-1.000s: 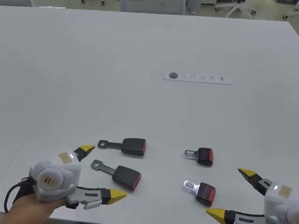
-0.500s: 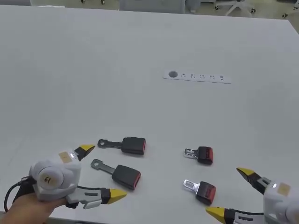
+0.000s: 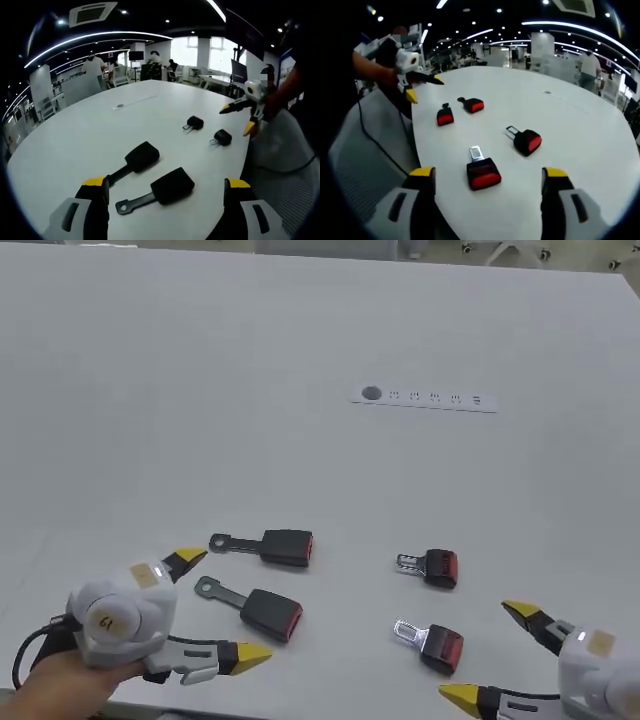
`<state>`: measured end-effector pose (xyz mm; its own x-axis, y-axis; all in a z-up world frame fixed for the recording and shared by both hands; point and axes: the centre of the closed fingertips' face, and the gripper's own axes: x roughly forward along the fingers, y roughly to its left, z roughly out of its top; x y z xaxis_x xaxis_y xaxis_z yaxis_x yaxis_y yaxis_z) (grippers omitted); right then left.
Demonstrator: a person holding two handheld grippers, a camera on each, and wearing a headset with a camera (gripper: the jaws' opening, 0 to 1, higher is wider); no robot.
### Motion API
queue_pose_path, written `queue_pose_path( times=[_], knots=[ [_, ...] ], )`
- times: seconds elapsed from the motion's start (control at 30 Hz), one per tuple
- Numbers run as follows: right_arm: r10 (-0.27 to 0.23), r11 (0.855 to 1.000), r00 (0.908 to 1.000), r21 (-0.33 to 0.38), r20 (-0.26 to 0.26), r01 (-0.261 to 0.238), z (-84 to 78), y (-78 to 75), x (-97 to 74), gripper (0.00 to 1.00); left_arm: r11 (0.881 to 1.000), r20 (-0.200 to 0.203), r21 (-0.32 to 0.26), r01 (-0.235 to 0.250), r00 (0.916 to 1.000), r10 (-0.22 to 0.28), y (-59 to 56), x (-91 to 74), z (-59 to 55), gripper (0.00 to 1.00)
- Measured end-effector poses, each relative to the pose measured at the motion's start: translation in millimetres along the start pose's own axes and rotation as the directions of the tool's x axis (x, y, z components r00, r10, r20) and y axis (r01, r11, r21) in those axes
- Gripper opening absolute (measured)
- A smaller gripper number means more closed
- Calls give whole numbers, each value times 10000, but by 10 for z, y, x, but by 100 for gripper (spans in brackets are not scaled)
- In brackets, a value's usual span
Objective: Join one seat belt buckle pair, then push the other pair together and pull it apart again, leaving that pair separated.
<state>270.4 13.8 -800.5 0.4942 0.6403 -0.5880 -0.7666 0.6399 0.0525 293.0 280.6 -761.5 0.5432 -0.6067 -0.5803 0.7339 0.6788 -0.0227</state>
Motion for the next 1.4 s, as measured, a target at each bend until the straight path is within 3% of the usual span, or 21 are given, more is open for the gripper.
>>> queue_pose_path(
  times=[0.4, 0.87, 1.13, 1.3, 1.4],
  knots=[
    [380, 9992, 9981, -74, -494, -384, -94, 42, 113, 87, 9997, -232, 44, 255, 9994, -254, -7, 87, -73, 97],
    [732, 9972, 9948, -76, -713, -739, -120, 52, 244, 85, 9966, -618, 249, 785, 9951, -769, 3, 266, -140, 95],
    [938, 9952, 9918, -196, -870, -958, -140, 75, 311, 84, 9835, -1328, 993, 1513, 9815, -1376, -67, 404, -259, 93],
    [1018, 9943, 9899, -207, -989, -1043, -163, 66, 338, 82, 9740, -1573, 1311, 1847, 9739, -1635, -68, 478, -277, 92],
    [1079, 9935, 9882, -245, -1084, -1111, -183, 59, 358, 82, 9613, -1896, 1652, 2206, 9636, -1886, -68, 522, -340, 91]
  ],
)
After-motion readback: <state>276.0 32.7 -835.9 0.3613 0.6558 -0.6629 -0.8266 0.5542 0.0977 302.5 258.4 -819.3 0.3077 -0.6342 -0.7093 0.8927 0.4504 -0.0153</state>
